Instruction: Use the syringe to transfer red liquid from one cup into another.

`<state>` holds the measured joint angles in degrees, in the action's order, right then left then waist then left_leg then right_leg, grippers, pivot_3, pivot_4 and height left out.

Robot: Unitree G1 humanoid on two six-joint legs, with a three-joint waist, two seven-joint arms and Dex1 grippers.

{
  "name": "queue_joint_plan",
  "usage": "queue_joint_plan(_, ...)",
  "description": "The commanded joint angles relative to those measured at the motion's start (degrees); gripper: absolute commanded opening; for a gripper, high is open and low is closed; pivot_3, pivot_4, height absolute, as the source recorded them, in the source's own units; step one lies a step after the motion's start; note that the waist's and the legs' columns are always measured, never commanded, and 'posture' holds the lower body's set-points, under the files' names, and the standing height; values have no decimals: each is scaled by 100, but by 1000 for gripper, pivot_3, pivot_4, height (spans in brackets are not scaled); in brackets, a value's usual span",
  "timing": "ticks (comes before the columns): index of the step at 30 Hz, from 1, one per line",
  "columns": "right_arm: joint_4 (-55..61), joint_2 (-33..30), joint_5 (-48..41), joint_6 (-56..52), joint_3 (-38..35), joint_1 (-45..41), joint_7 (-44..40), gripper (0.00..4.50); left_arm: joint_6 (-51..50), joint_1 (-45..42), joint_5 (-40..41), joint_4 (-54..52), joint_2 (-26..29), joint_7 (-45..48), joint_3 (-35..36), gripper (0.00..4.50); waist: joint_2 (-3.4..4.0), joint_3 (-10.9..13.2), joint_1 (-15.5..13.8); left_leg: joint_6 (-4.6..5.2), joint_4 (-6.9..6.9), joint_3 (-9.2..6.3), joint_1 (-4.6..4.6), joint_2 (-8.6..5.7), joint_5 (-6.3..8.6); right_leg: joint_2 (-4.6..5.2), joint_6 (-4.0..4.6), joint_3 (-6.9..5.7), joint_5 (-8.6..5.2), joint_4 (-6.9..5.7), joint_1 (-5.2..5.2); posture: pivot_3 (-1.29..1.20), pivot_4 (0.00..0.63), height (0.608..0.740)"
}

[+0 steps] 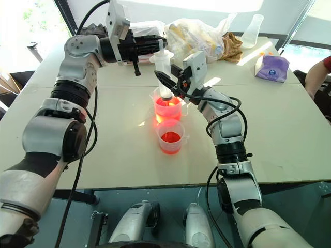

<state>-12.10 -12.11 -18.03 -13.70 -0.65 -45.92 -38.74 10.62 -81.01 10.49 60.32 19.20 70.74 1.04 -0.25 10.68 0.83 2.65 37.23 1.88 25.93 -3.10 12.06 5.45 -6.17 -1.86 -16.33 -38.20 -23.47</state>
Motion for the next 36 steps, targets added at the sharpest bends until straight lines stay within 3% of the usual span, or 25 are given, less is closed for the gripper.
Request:
queue_joint_plan(1, -65, 78, 82, 180, 96, -75, 1, 1488, 95, -171, -11, -118, -112, -62, 44, 17, 0, 0, -5, 0, 0, 0, 0, 0, 0, 0, 0, 0, 0, 0, 0, 0, 150, 740)
queue_joint_plan(20, -52, 236, 184, 258, 331, 420, 15, 1488, 220, -839, 119, 474, -114, -968, 486, 17, 0, 0, -6, 0, 1, 0, 0, 0, 0, 0, 0, 0, 0, 0, 1, 0, 150, 740)
queue_joint_plan(32, -25, 328, 183, 252, 371, 465, 70, 1488, 256, -942, 82, 566, -55, -902, 547, 17, 0, 0, -5, 0, 1, 0, 0, 0, 0, -1, 0, 0, 0, 0, 1, 0, 150, 740)
queue_joint_plan(36, -42, 337, 190, 269, 357, 448, 88, 1488, 222, -908, 99, 530, -63, -743, 562, 1307, 0, 0, -1, 0, 1, 0, 0, 0, 0, -1, 0, 0, 0, -1, 0, 0, 150, 740)
